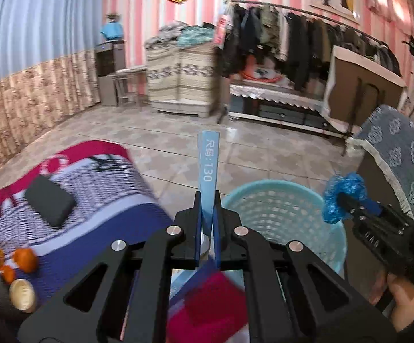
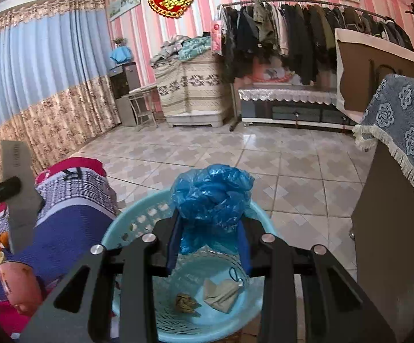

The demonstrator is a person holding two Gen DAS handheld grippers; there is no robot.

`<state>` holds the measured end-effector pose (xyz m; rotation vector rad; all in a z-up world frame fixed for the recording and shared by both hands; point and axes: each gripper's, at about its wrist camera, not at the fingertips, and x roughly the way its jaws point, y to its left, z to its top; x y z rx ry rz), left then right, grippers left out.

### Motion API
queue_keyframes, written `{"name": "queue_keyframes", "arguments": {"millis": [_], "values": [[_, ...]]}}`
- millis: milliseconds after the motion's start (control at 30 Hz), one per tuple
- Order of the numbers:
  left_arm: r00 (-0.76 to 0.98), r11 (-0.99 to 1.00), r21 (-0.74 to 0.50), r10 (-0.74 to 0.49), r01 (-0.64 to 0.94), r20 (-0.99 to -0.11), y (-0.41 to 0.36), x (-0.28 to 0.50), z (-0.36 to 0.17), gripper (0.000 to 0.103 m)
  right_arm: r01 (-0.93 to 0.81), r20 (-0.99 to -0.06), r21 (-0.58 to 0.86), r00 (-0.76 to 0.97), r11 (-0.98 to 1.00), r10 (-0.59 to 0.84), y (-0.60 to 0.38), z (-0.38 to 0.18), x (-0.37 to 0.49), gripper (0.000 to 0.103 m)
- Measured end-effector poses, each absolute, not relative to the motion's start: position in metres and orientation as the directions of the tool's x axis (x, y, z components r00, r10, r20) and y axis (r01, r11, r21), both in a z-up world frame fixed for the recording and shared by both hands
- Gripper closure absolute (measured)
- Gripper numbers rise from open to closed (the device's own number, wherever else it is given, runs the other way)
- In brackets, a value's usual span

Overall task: Collect trash
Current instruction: 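Carry the receipt and blue bag to the basket and release both inside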

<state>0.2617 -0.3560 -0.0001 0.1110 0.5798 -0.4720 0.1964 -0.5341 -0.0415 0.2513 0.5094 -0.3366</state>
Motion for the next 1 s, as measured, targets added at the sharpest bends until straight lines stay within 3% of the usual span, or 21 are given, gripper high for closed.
{"name": "queue_keyframes", "arguments": {"millis": [333,533,733,833,1000], "values": [[0.655,0.836,-0.062,-0.471,0.545,-0.591,-0.433,0.278,-0.029,0.098,0.409,-0.536,0.162,0.800,0.898,-0.268,-0.552,-0.055,0.199,0.069],[0.665,0.832,0.001,-0.443,0.555,-0.601,-0.459,0.284,-0.043,0.097,0.416,-0.553,0.165,0.790,0.895,-0.265,-0.556,-0.061,0.205,0.069],[0.679,0.847,0.023,-0.410,0.531,-0.609,-0.456,0.292,-0.049,0.056,0.411,-0.564,0.155,0.783,0.898,-0.261,-0.554,-0.063,0.212,0.069],[0.698,0.866,0.036,-0.378,0.499,-0.608,-0.444,0.297,-0.048,0.046,0.407,-0.568,0.149,0.781,0.901,-0.259,-0.552,-0.065,0.214,0.069],[0.753,0.910,0.049,-0.311,0.413,-0.580,-0.417,0.300,-0.036,0.018,0.405,-0.570,0.142,0.780,0.903,-0.260,-0.547,-0.068,0.219,0.066]]}}
